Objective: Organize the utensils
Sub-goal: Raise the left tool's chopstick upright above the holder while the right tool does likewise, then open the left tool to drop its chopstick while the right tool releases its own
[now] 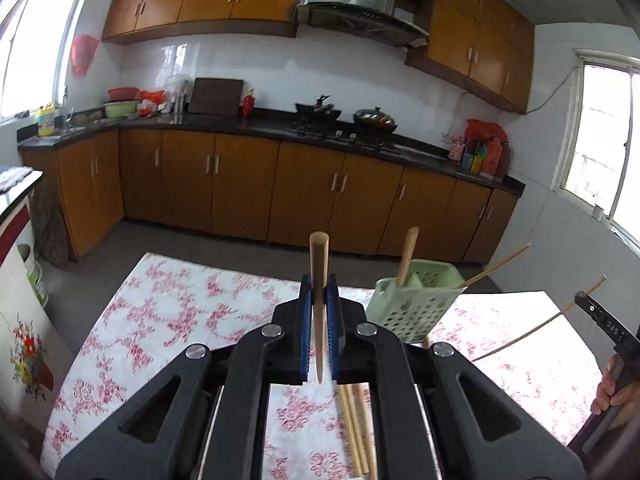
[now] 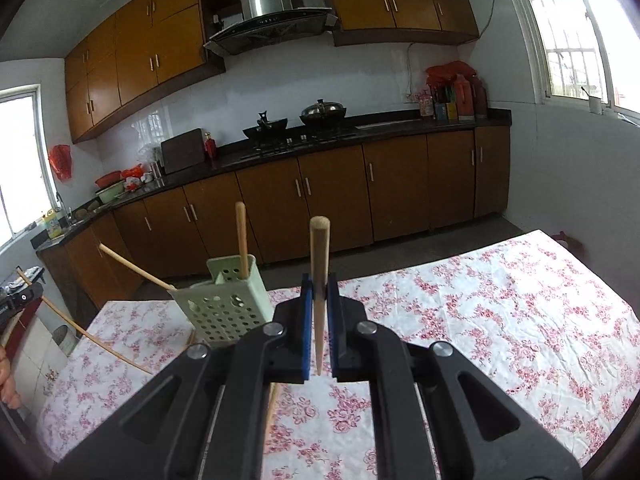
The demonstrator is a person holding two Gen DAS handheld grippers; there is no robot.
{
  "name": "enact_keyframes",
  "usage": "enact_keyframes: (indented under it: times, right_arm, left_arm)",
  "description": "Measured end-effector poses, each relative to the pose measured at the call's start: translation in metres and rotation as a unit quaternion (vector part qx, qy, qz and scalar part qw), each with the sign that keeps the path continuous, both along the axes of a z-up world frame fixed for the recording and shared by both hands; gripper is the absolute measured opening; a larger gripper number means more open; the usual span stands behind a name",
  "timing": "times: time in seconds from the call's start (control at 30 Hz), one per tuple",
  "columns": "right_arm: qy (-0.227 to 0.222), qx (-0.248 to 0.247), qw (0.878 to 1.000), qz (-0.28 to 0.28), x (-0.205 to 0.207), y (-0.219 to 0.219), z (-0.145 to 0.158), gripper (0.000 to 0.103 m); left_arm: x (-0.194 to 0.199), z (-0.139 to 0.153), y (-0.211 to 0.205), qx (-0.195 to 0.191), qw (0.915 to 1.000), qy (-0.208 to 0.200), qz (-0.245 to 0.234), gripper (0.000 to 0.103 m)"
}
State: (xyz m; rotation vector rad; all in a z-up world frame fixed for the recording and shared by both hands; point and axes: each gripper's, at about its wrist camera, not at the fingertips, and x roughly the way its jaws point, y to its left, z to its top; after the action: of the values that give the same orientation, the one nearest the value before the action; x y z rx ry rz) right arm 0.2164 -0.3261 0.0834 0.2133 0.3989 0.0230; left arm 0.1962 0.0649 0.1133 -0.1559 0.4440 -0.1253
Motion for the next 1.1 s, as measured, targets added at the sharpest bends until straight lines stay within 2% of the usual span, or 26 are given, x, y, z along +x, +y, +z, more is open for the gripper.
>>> enact_keyframes:
  times: [0.23,0.4,0.53,0.73,0.87,1.1]
  right_arm:
    - [-0.067,0.031,0.996,0.051,-0.012,0.010,0.060,0.008]
    - [-0.107,0.019,0.992,0.064,-0.004,0.027,0.087,0.008]
    - [-0.110,0.007,0.992,0.066,0.017,0.040,0.091,0.008]
    - [-0.079,-0.002,0.995,0.065,0.067,0.050,0.070,0.008]
    - [-0.044,0.006,0.996,0.072,0.091,0.059,0.051,0.008]
    - [-0.012,0.003,0.997,0.078,0.112,0.066,0.028,0.008]
  left_arm:
    - [-0.002,0.053,-0.033,-0.019,0.9973,-0.057,-0.043,0.007]
    - [0.012,0.080,-0.056,-0.033,0.9938,-0.101,-0.033,0.007]
    - [0.032,0.092,-0.070,-0.040,0.9909,-0.128,-0.013,0.007]
    - [0.062,0.078,-0.079,-0.043,0.9886,-0.143,0.018,0.007]
    - [0.081,0.057,-0.085,-0.041,0.9926,-0.113,0.014,0.007]
    - [0.098,0.027,-0.092,-0.032,0.9975,-0.063,0.000,0.007]
